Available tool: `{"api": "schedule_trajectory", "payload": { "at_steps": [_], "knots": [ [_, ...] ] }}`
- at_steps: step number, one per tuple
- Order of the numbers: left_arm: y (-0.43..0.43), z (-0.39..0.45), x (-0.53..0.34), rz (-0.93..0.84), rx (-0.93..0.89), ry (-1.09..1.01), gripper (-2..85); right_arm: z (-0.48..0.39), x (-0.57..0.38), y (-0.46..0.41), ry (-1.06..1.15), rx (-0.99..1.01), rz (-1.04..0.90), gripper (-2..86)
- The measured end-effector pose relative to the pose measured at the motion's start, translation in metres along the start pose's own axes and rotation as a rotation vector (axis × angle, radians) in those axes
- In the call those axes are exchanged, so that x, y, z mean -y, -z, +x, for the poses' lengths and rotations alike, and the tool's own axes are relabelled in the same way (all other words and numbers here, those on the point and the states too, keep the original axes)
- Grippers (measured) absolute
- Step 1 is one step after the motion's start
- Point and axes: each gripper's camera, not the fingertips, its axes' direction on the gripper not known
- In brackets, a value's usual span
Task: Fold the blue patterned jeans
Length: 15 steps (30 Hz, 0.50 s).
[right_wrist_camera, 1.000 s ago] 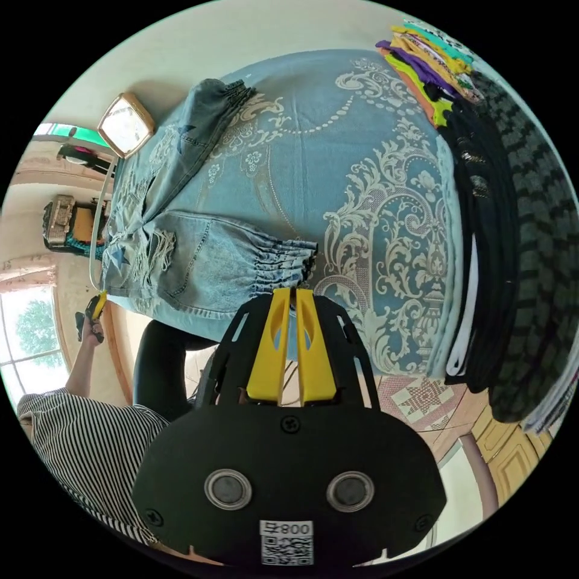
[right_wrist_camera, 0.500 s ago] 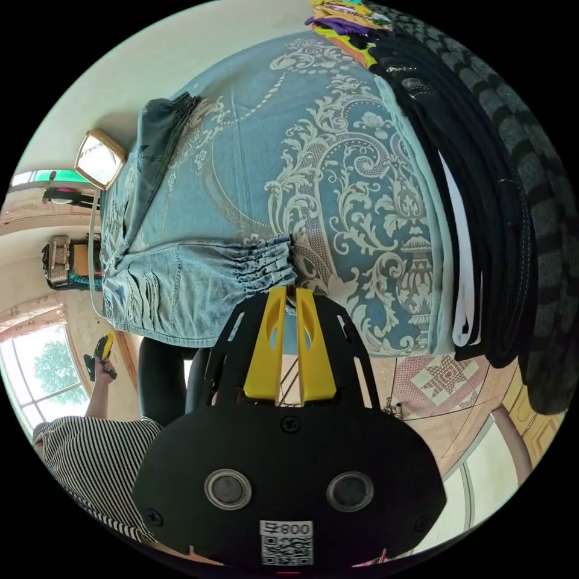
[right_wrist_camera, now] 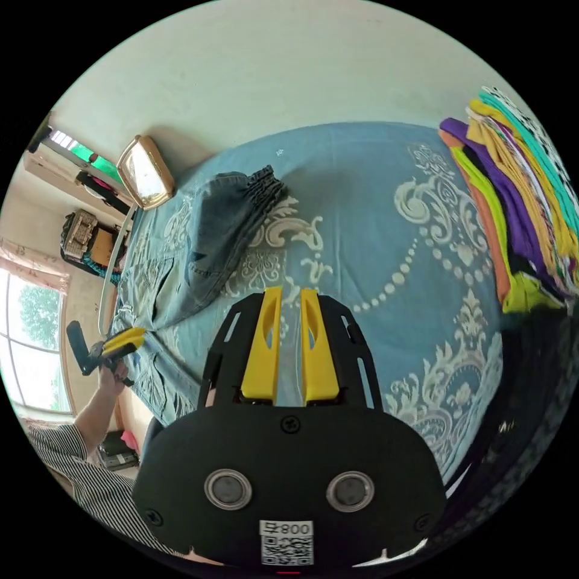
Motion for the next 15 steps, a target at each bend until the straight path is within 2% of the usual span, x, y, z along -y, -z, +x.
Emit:
{"api": "schedule_trajectory", "payload": {
  "at_steps": [7, 15],
  "knots": [
    [-0.055, 0.032, 0.034, -0.077, 0.091, -0.047, 9.6, -0.025, 0.107, -0.035, 0.047, -0.024, 0.038, 7.7],
    [-0.091, 0.06, 0.07, -0.062, 0.144, -0.068, 6.3, -0.028, 0.137, -0.072, 0.069, -0.095, -0.046, 7.2]
  ]
}}
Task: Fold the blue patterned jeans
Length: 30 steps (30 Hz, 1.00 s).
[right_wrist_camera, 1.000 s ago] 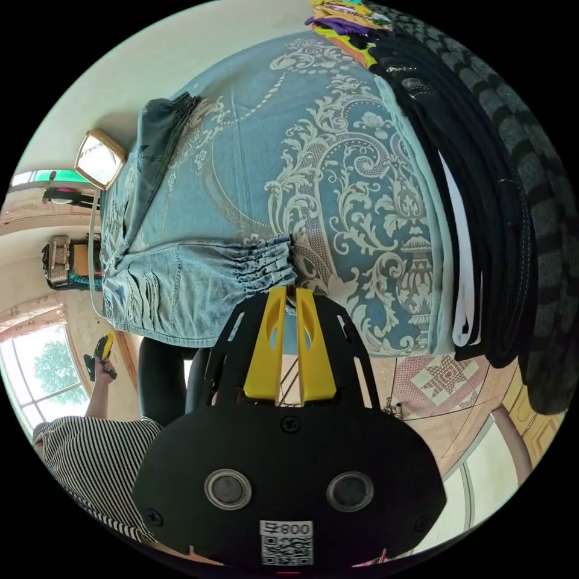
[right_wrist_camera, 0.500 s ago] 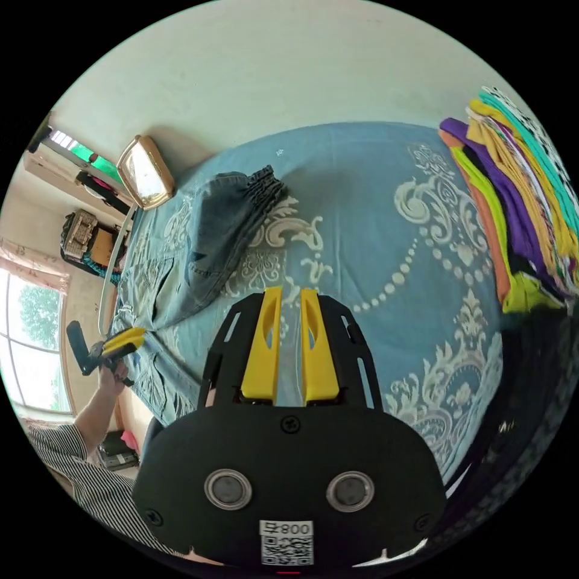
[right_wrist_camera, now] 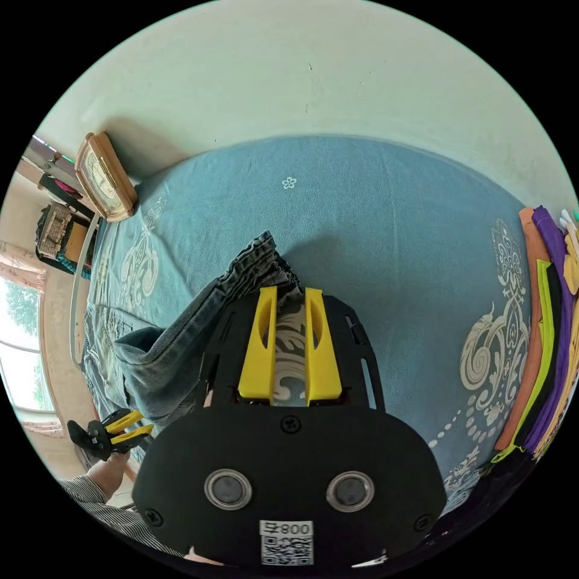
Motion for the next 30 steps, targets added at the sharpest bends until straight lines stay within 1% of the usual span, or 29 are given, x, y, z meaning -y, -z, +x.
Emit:
{"api": "schedule_trajectory", "payload": {
  "at_steps": [5, 8, 14, 18, 20, 23, 27, 30],
  "knots": [
    [-0.008, 0.004, 0.023, -0.005, -0.075, 0.036, 3.3, 0.001, 0.0, 0.007, 0.017, 0.029, -0.018, 3.6],
    [-0.004, 0.011, 0.036, 0.013, -0.081, 0.039, 1.7, 0.007, -0.014, 0.026, 0.017, 0.008, -0.011, 2.6],
    [0.005, 0.027, 0.061, 0.039, -0.084, -0.002, 0.8, 0.039, -0.091, 0.104, 0.021, -0.001, 0.097, 1.7],
    [0.001, 0.038, 0.08, -0.01, -0.133, -0.047, 0.8, 0.062, -0.156, 0.144, -0.012, 0.048, 0.126, 1.5],
    [-0.012, 0.044, 0.086, -0.08, -0.118, -0.078, 0.9, 0.068, -0.177, 0.145, -0.033, 0.019, 0.103, 1.4],
    [-0.037, 0.051, 0.091, -0.178, -0.087, -0.089, 1.3, 0.085, -0.2, 0.126, -0.107, 0.048, 0.05, 1.4],
    [-0.038, 0.047, 0.094, -0.148, -0.133, -0.009, 1.5, 0.106, -0.212, 0.078, -0.226, 0.062, -0.062, 1.3],
    [-0.036, 0.042, 0.097, -0.124, -0.172, 0.014, 1.0, 0.106, -0.206, 0.077, -0.228, 0.052, -0.049, 1.2]
  ]
}}
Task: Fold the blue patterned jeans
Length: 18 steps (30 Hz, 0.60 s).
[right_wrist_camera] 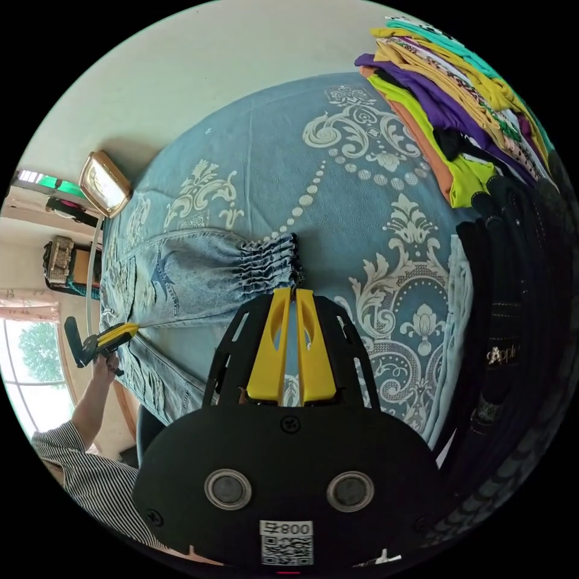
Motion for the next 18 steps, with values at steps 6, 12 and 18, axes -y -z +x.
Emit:
{"api": "schedule_trajectory", "payload": {
  "at_steps": [6, 12, 18],
  "knots": [
    [0.002, 0.006, 0.018, 0.039, 0.001, -0.031, 0.5, -0.011, 0.017, 0.03, 0.103, -0.043, 0.025, 1.1],
    [-0.01, 0.003, 0.02, -0.023, -0.003, 0.001, 1.4, 0.005, 0.016, 0.014, 0.08, -0.077, -0.057, 1.5],
    [0.018, 0.005, -0.005, 0.028, -0.037, 0.005, 4.4, 0.031, -0.003, -0.011, -0.068, 0.037, -0.044, 1.8]
  ]
}}
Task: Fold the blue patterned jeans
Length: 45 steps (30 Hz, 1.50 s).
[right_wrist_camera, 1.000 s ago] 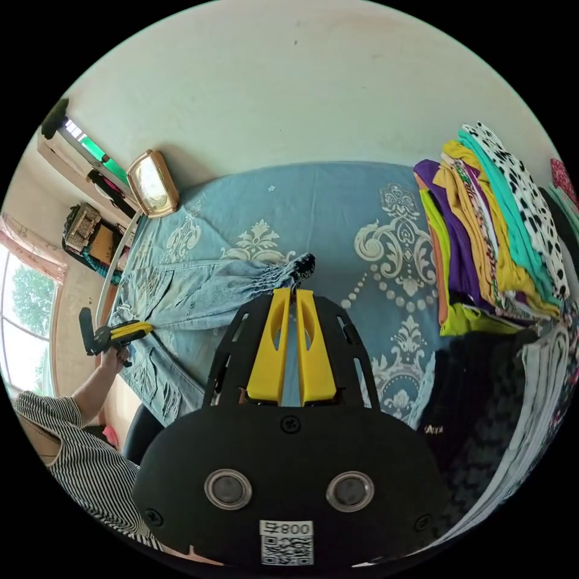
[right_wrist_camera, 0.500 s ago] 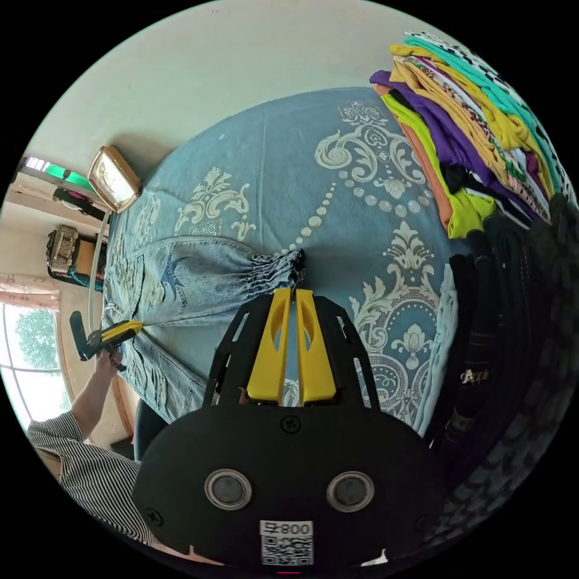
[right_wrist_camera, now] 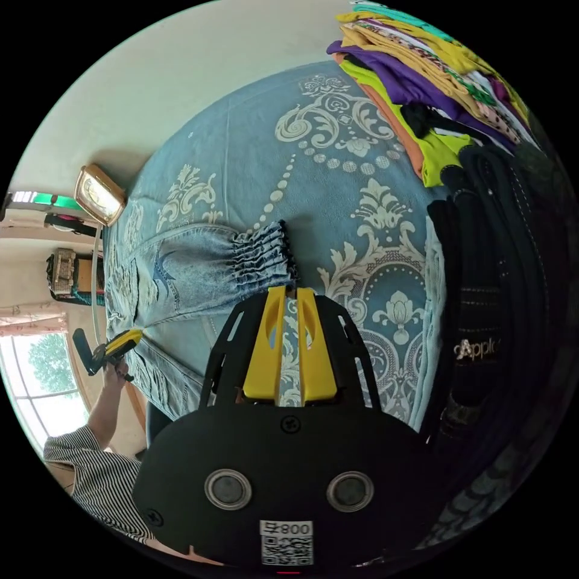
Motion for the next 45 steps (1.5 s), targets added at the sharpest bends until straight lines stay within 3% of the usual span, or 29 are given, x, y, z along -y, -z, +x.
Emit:
{"api": "schedule_trajectory", "payload": {
  "at_steps": [6, 13, 26, 29, 32, 37, 39, 45],
  "knots": [
    [0.012, 0.019, -0.037, -0.087, 0.03, -0.075, 6.4, -0.003, -0.042, 0.012, 0.015, -0.048, 0.025, 2.2],
    [0.013, 0.02, -0.054, -0.166, 0.057, -0.033, 5.8, -0.028, -0.115, -0.027, 0.089, -0.065, -0.12, 6.3],
    [0.065, 0.014, -0.062, -0.108, 0.036, 0.007, 0.3, -0.062, -0.098, -0.023, 0.138, -0.044, -0.081, 0.7],
    [0.063, 0.007, -0.072, -0.188, 0.049, 0.013, 0.3, -0.068, -0.088, -0.044, 0.125, -0.124, -0.136, 0.4],
    [0.097, -0.001, -0.09, -0.086, 0.009, 0.038, 0.5, -0.071, -0.083, -0.076, 0.086, -0.143, -0.22, 0.3],
    [0.167, -0.028, -0.135, 0.065, 0.06, 0.1, 1.4, -0.099, -0.083, -0.073, 0.076, -0.238, -0.092, 0.0],
    [0.199, -0.054, -0.153, 0.102, 0.167, 0.184, 1.8, -0.113, -0.084, -0.071, 0.088, -0.281, -0.051, 0.0],
    [0.265, -0.128, -0.184, 0.174, 0.276, 0.402, 1.9, -0.195, -0.075, -0.098, 0.261, -0.171, -0.009, 0.1]
  ]
}}
